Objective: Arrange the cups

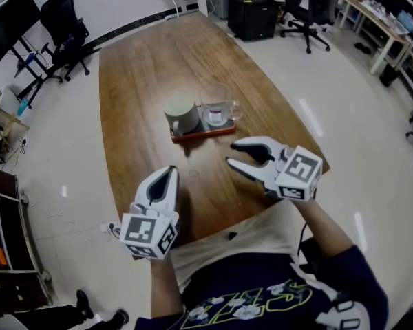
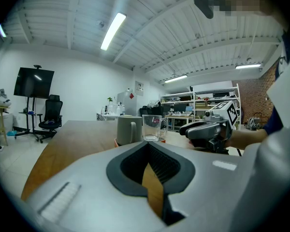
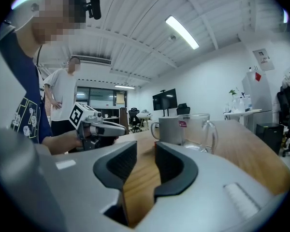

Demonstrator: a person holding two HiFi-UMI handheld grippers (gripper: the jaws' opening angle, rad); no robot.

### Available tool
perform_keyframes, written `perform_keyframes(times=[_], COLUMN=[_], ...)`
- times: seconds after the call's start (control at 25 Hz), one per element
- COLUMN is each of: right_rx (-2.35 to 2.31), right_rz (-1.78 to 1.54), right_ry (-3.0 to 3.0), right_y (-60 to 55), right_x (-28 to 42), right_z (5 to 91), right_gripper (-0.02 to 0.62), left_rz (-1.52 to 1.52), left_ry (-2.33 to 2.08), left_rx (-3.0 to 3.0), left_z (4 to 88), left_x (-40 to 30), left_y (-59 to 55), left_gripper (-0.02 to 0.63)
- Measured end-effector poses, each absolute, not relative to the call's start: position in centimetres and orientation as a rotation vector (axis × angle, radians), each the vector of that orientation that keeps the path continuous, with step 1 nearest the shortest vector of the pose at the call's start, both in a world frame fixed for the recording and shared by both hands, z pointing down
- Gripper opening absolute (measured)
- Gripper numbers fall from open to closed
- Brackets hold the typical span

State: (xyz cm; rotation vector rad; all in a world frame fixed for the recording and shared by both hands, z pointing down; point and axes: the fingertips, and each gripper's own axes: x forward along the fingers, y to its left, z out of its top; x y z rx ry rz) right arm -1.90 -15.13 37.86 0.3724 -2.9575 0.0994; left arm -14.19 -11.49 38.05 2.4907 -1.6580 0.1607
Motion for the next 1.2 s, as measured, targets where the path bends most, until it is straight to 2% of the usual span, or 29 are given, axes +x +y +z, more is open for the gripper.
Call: perform_keyframes(times=[0.08, 0.16, 1.2], right_rx=[0.379, 0.389, 0.316], right_rz=[0.104, 0.104, 0.103], right_ry=[-2.955, -2.958, -2.961], right_y=[-14.4, -14.0, -12.0], right_x=[-2.5, -3.0, -5.3], right_z=[37.8, 37.8, 38.0], right_gripper=[0.032, 0.000, 0.000], left_rz=[0.166, 0.172, 0.166], left_ry=[-1.657, -1.655, -1.658], left_rx=[2.491, 2.493, 2.491], left_z=[38.0, 38.0, 38.2], left_x=[-14.2, -14.3, -14.2], left_y=[-11.4, -11.4, -11.4], left_gripper=[0.003, 0.003, 0.003])
